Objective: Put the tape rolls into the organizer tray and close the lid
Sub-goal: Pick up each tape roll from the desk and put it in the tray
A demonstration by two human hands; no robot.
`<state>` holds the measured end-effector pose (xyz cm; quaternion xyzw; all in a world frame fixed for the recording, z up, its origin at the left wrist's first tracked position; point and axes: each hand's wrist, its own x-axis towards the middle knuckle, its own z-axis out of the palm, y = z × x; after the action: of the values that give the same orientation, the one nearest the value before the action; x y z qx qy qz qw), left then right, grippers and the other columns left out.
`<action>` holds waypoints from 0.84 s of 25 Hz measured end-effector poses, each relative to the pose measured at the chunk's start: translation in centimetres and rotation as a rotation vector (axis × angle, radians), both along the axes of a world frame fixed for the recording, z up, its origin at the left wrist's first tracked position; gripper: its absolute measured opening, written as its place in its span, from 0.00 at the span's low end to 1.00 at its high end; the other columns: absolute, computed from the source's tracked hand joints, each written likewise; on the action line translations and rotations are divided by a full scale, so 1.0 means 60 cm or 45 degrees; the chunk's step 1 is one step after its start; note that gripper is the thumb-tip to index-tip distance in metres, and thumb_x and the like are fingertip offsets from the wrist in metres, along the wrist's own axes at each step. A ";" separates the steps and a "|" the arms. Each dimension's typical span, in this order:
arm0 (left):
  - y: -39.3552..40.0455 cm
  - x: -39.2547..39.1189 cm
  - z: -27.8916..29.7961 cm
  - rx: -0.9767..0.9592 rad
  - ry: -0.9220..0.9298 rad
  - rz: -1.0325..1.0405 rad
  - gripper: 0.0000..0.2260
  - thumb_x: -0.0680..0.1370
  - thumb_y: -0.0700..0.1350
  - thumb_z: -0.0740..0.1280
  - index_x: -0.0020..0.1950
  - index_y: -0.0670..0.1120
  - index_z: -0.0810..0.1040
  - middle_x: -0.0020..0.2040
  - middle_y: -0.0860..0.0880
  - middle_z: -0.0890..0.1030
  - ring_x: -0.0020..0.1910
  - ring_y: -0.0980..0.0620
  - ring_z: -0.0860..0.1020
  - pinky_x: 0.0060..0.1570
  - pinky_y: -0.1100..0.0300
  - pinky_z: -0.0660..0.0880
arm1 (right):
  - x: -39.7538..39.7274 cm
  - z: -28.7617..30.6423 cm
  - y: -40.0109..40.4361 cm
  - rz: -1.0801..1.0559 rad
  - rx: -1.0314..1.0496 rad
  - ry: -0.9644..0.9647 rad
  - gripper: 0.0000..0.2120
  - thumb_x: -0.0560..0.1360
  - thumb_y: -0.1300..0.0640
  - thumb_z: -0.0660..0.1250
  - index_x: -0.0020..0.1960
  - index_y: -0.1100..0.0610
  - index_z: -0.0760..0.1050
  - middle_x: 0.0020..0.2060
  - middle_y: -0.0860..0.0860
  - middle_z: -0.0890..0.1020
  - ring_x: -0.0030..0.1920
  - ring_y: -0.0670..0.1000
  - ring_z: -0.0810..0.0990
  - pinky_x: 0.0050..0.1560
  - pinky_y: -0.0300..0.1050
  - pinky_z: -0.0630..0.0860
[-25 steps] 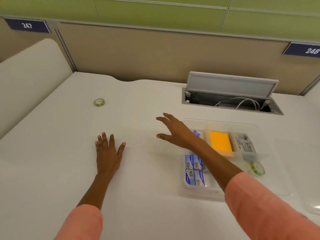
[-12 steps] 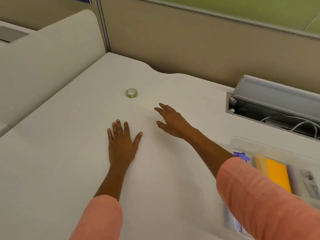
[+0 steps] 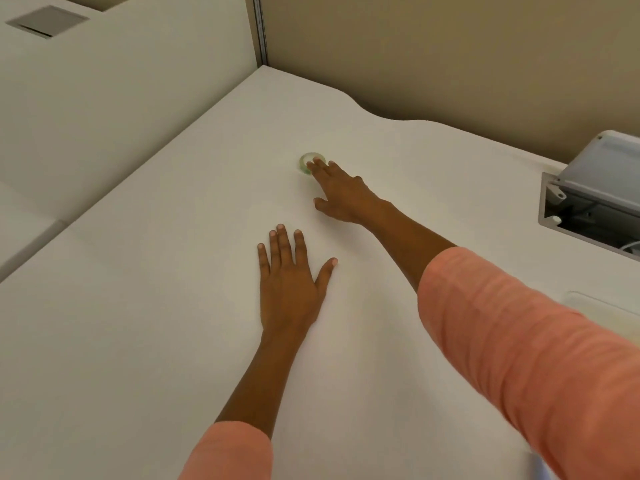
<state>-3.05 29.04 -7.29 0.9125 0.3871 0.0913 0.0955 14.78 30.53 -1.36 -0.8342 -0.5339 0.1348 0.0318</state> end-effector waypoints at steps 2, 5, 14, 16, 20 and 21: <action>-0.001 0.001 0.000 -0.003 0.008 -0.002 0.36 0.74 0.66 0.41 0.75 0.45 0.47 0.77 0.41 0.49 0.77 0.45 0.46 0.76 0.48 0.43 | 0.003 -0.005 0.004 0.023 -0.044 -0.034 0.31 0.78 0.54 0.58 0.75 0.56 0.46 0.77 0.55 0.51 0.76 0.58 0.53 0.69 0.63 0.61; -0.001 0.001 0.001 -0.009 0.005 0.002 0.36 0.74 0.67 0.41 0.75 0.46 0.47 0.77 0.42 0.49 0.77 0.45 0.46 0.76 0.48 0.42 | -0.002 -0.017 -0.009 0.030 -0.007 -0.092 0.30 0.77 0.53 0.59 0.75 0.55 0.50 0.76 0.56 0.56 0.71 0.61 0.63 0.66 0.61 0.65; 0.002 -0.001 -0.001 -0.018 -0.030 -0.030 0.36 0.74 0.67 0.43 0.75 0.44 0.51 0.77 0.40 0.52 0.77 0.45 0.49 0.75 0.48 0.42 | -0.024 -0.008 -0.106 -0.109 0.250 -0.108 0.17 0.74 0.51 0.66 0.57 0.61 0.74 0.59 0.57 0.71 0.57 0.58 0.70 0.51 0.54 0.73; 0.001 -0.001 0.004 -0.034 -0.029 -0.055 0.36 0.75 0.66 0.45 0.74 0.43 0.53 0.77 0.39 0.53 0.76 0.44 0.50 0.75 0.48 0.44 | -0.034 -0.003 -0.146 -0.193 0.273 0.005 0.13 0.73 0.53 0.68 0.53 0.61 0.75 0.61 0.57 0.70 0.57 0.58 0.71 0.52 0.53 0.74; -0.015 -0.001 0.026 -0.107 0.035 -0.054 0.34 0.76 0.63 0.49 0.74 0.41 0.52 0.76 0.38 0.52 0.76 0.41 0.49 0.76 0.45 0.46 | -0.050 0.024 -0.229 -0.306 0.262 0.209 0.09 0.71 0.55 0.70 0.47 0.60 0.77 0.55 0.54 0.78 0.54 0.56 0.77 0.50 0.49 0.73; -0.028 0.004 0.034 -0.151 0.071 -0.039 0.34 0.76 0.63 0.49 0.74 0.41 0.51 0.76 0.37 0.50 0.76 0.40 0.48 0.75 0.43 0.44 | -0.053 0.033 -0.251 -0.335 0.273 0.232 0.09 0.70 0.55 0.70 0.47 0.59 0.77 0.54 0.54 0.79 0.54 0.56 0.77 0.50 0.48 0.73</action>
<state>-2.84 27.38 -5.23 0.9133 0.3803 0.0410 0.1400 11.59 15.46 0.61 -0.8729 -0.4264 0.1469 0.1861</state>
